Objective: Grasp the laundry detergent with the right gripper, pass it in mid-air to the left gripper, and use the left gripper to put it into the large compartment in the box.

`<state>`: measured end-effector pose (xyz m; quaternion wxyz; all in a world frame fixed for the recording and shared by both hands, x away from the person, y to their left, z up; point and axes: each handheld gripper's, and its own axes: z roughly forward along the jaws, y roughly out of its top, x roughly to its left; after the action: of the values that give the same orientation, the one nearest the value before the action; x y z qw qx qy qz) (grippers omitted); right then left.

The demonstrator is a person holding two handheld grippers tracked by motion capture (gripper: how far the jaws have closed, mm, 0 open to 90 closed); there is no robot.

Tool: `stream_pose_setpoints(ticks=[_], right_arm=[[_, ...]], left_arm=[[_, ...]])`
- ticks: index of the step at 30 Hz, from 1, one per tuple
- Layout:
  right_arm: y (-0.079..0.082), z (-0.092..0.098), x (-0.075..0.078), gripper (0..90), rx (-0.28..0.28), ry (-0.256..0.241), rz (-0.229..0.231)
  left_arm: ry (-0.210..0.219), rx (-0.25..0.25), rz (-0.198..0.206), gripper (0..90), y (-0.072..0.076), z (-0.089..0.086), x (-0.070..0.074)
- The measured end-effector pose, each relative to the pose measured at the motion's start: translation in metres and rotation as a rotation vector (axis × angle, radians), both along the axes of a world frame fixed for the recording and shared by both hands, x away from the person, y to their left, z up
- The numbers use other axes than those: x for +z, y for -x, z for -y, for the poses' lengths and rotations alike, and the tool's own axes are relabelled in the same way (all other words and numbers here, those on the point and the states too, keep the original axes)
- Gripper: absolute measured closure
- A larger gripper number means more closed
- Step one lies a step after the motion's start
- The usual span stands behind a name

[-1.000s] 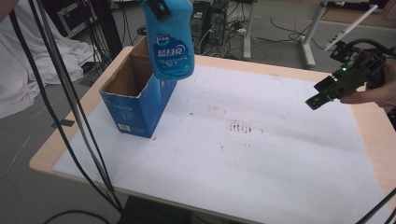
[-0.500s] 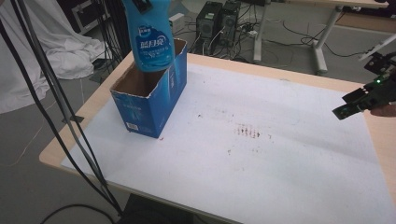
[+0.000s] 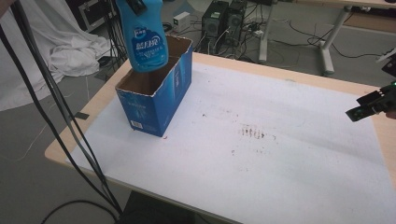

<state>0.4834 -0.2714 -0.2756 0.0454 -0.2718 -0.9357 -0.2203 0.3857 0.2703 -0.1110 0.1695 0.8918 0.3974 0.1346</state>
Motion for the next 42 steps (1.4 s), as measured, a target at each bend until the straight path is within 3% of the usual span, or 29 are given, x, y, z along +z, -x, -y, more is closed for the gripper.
stream_pose_setpoints(ticks=[20,42], right_arm=[[0.005,0.009,0.002,12.7,-0.011,0.006,0.005],[0.008,0.015,0.001,12.7,-0.011,0.016,0.005]], left_arm=[[-0.044,-0.014,-0.087,38.5,-0.016,0.006,-0.053],[-0.127,-0.033,-0.194,38.4,-0.024,0.010,-0.112]])
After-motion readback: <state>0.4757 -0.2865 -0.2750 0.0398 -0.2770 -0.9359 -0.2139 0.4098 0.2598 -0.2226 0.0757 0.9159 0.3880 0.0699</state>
